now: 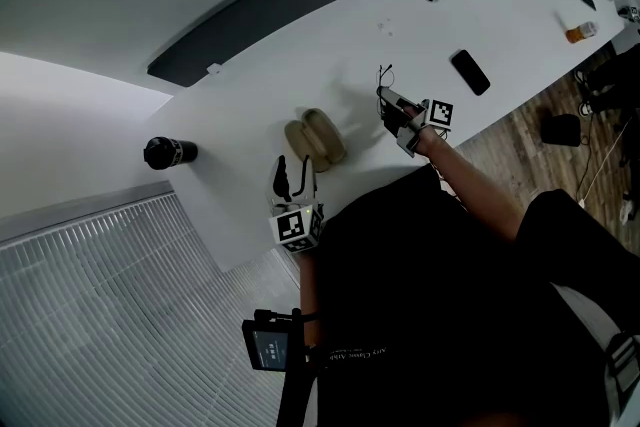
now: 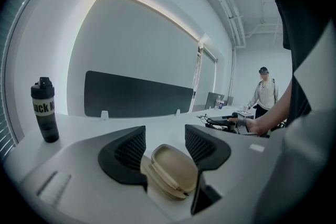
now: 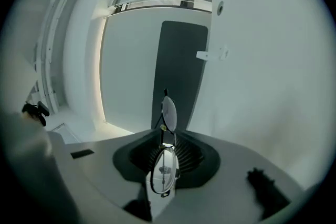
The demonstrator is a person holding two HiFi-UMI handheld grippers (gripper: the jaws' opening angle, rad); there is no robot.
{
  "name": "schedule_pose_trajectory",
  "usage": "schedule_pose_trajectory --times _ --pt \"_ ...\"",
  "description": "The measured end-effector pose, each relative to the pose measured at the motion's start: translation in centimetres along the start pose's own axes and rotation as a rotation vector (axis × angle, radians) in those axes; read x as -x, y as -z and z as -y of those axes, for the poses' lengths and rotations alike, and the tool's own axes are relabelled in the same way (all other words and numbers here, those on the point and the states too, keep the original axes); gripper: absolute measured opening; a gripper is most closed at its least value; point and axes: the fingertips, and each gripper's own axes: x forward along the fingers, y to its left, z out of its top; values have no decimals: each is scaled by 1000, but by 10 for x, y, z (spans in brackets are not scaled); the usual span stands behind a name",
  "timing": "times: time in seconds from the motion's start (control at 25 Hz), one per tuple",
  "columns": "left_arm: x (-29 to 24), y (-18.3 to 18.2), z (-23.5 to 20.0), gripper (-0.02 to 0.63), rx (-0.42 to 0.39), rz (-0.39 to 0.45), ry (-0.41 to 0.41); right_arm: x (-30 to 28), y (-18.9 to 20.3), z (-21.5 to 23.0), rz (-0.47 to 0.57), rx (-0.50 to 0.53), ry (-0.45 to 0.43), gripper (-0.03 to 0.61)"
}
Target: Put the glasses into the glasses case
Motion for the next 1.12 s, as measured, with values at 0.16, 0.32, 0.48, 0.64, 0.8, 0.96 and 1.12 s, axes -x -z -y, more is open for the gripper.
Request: schedule_pose_trajectory --times 0.16,0.32,0.48,0.64,0.8,0.96,1.12 --pt "2 6 -3 241 -4 -2 -7 -7 12 -6 -28 -25 -37 81" --pt "5 4 -5 241 -7 3 -13 -23 28 -16 -81 -40 -58 81" --pt "6 11 4 238 -9 11 -16 -39 59 -33 -225 -42 -56 81" --pt "-7 14 5 239 -35 -3 26 -67 68 -48 -275 8 -70 81" --pt "6 15 -9 239 -18 -15 -10 -96 105 -65 -350 -6 -112 81" --pt "9 19 -16 238 1 -11 -26 -106 126 -57 -415 28 -70 81" --pt "19 22 -24 238 7 -13 -44 -108 146 -35 -461 62 14 83"
